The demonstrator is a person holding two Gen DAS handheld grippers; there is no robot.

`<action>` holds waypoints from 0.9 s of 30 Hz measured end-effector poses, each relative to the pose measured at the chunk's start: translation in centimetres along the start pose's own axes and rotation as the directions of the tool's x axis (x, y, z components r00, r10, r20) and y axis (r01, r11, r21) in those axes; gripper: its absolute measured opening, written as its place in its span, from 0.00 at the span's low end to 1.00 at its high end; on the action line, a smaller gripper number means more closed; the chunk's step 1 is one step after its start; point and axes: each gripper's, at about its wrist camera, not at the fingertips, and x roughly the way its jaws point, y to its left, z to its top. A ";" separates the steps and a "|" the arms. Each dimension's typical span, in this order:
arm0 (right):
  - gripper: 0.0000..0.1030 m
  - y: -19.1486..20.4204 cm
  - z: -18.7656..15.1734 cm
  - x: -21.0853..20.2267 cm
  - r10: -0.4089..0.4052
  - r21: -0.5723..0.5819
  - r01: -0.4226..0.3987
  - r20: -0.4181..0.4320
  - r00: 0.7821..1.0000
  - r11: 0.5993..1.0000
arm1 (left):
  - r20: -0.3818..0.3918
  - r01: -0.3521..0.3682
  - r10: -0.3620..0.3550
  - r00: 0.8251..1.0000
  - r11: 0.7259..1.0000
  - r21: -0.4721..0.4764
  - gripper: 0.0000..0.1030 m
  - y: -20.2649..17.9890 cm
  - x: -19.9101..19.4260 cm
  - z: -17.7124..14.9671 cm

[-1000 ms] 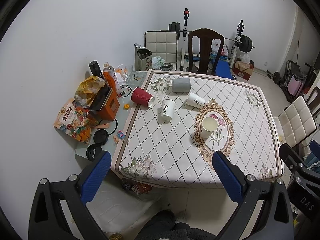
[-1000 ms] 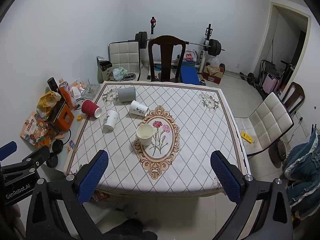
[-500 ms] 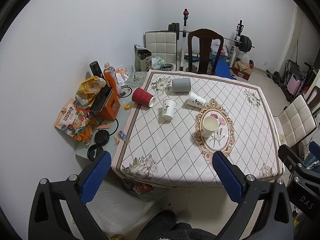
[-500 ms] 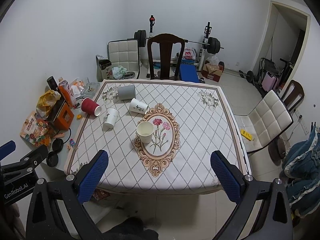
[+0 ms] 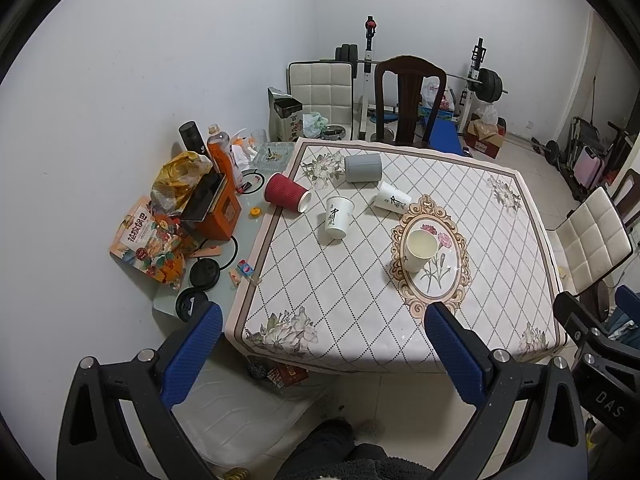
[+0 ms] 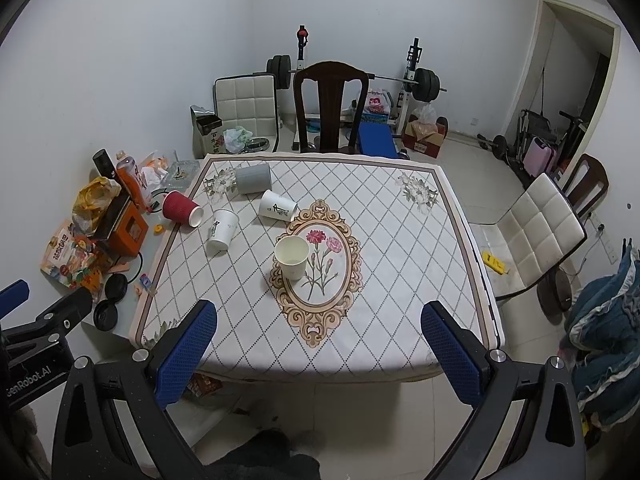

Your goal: Flip cup upright

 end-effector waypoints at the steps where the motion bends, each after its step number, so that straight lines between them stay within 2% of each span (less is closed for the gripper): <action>1: 1.00 0.0 0.0 0.0 -0.001 0.000 0.001 -0.002 1.000 1.000 | 0.000 0.000 0.000 1.000 1.000 0.001 1.00 0.1 0.0 -0.1; 27: 1.00 0.3 1.0 -0.1 -0.003 0.002 0.003 -0.008 1.000 1.000 | -0.003 0.008 -0.008 1.000 1.000 0.010 1.00 0.3 -0.3 -0.3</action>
